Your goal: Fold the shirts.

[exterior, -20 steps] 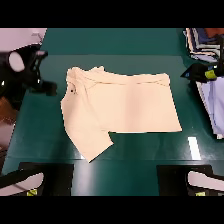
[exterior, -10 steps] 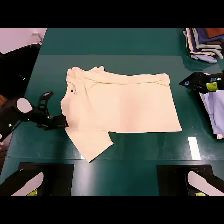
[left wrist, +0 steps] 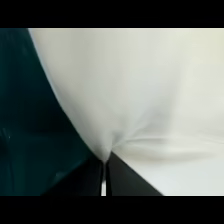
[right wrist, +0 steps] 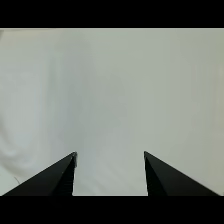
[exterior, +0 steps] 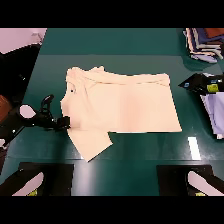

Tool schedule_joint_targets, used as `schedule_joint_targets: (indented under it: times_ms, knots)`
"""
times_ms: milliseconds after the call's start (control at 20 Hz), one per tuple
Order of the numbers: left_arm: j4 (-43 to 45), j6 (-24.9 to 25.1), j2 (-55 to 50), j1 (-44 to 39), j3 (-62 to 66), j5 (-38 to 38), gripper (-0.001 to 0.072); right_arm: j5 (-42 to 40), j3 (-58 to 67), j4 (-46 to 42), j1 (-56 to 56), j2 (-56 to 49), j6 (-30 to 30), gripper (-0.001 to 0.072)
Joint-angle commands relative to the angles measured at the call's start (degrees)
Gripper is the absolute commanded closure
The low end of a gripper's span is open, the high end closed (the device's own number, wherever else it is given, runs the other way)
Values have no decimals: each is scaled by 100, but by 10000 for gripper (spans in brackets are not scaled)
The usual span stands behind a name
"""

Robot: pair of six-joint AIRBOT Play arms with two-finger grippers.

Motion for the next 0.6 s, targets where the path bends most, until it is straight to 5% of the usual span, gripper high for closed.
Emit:
schedule_joint_targets:
  times_ms: [0, 250, 550]
  knots:
    - [7, 0, 120, 4, 295, 74, 684, 341, -308, -61, -428, 125, 2, 231]
    - [7, 63, 306, 4, 907, -72, 684, 319, -2181, -1084, -1849, 688, 164, 213]
    - [2, 63, 306, 4, 929, 35, 684, -66, -3705, -498, -2767, 326, 153, 236]
